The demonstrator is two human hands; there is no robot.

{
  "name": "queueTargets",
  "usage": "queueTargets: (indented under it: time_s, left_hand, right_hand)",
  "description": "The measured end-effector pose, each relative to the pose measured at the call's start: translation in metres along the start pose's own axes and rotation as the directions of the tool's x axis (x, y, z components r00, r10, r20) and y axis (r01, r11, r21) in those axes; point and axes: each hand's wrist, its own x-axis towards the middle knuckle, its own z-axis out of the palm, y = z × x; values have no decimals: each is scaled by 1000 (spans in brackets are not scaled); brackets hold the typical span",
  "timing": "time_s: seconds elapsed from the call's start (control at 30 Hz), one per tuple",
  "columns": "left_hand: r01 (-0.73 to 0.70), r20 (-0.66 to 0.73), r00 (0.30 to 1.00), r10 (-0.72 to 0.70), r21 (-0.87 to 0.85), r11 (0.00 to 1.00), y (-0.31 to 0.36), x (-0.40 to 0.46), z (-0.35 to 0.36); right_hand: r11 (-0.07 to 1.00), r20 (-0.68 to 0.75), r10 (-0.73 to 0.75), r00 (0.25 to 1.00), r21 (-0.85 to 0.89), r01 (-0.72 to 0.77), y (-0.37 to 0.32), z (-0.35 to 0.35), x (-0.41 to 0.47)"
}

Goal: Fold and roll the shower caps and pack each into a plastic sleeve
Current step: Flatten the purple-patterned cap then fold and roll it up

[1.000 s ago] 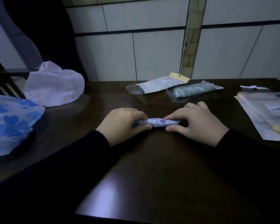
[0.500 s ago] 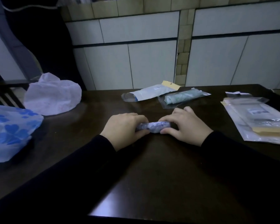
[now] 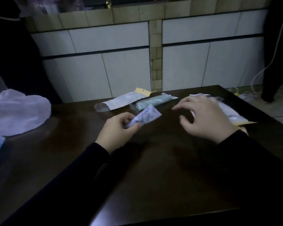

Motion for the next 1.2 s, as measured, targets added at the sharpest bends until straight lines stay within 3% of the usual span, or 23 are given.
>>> queueTargets:
  time_s: [0.17,0.23,0.37,0.5,0.6,0.73,0.97,1.1,1.2]
  left_hand:
    - [12,-33,999,-17,-146,989,21,9,32]
    - [0,-29,1000,-4,-135,991,29,10,39]
    - [0,-10,1000,-1,-108,994,33,11,44]
    - [33,-24,999,-37,-145,989,26,9,38]
    - [61,-42,997,-72,-220,974,22,9,29]
    - [9,-80,997,-22,-159,987,15,5,12]
    - [-32,-153,987,38,43,999,-13,-7,-34]
    - [-17,-139,990,35,129,991,-33,-16,-54]
    - [-27,-102,994,46,183,983,-41,-21,-59]
  right_hand:
    - [954,229,239,943,-237,-185,54,-29,-17]
    - [947,291,286,913,-228,-224,60,-24,-22]
    - [958,270,283,920,-124,-258,63,-13,-24]
    - [978,119,204,972,11,-207,51,-14,-20]
    - [987,93,116,989,104,-126,25,-14,-9]
    - [953,67,47,997,297,-65,-21,1,10]
    - [791,239,-62,969,604,-99,-66,32,27]
    - [889,333,-204,921,457,32,-48,39,36]
    - [933,401,-227,888,352,80,-44,49,40]
